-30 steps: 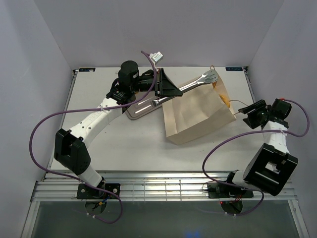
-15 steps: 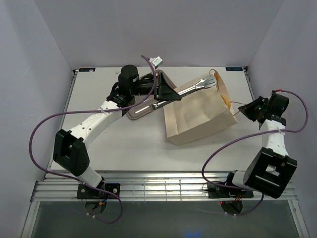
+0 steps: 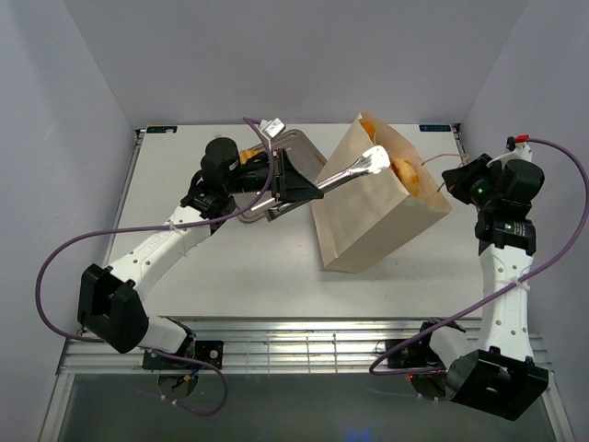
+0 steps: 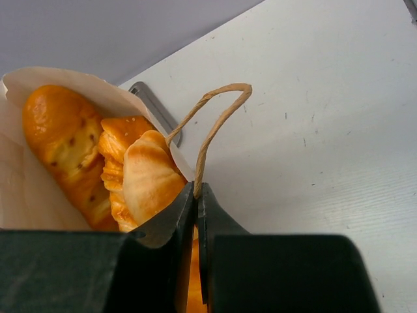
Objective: Place the fake bread into the paper bag
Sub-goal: Adjust the paper bag at the center of the board.
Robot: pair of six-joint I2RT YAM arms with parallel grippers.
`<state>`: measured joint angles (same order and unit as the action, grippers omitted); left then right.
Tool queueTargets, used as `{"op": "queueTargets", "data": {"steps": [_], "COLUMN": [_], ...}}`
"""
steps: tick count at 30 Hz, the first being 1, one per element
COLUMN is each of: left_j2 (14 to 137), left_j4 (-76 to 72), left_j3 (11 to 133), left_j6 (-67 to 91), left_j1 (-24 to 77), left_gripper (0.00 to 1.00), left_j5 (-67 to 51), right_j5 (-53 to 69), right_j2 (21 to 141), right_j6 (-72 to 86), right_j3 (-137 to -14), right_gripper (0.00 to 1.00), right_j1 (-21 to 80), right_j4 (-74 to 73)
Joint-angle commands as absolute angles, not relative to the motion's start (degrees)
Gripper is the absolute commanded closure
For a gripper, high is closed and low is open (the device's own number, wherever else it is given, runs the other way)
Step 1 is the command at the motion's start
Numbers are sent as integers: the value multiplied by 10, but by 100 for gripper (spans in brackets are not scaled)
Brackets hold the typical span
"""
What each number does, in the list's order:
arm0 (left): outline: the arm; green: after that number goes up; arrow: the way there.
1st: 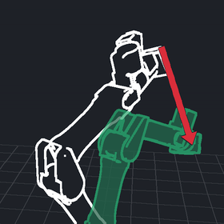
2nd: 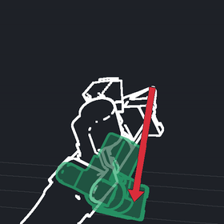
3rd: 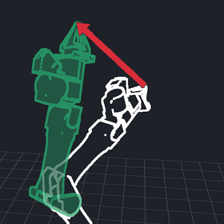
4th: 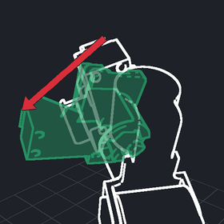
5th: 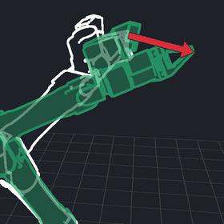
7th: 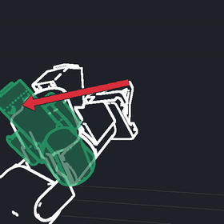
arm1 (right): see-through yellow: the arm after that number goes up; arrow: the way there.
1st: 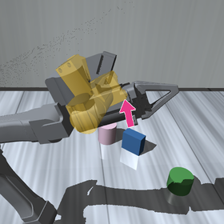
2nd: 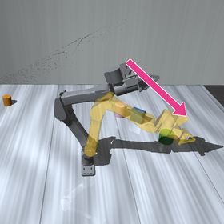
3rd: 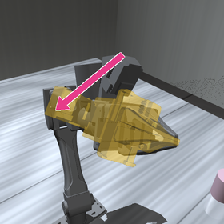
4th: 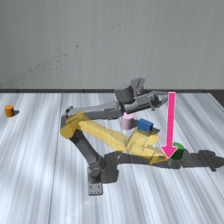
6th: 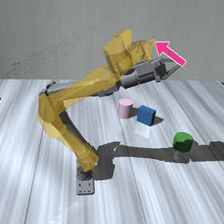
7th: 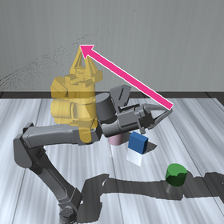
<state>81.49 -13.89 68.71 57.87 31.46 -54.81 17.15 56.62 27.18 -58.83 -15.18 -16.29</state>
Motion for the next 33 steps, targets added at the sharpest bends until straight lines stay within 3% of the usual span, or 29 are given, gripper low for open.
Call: {"op": "queueTargets", "data": {"steps": [1,12,22,33], "left_j2": [772,722,701,623], "left_j4": [-127,-21,-8,121], "left_j3": [668,664,625,605], "left_j6": [555,493,492,425], "left_j1": [311,309,309,308], "left_gripper": [100,100,100,83], "left_j5": [-537,-487,-472,-446], "right_j5": [170,174,198,151], "right_j2": [551,526,524,509], "right_j6": [251,243,257,219], "right_j3": [-607,-678,-654,-704], "right_gripper": [92,92,92,92], "right_j1": [-139,-128,-128,-128], "right_j4": [-175,-204,-185,-228]}}
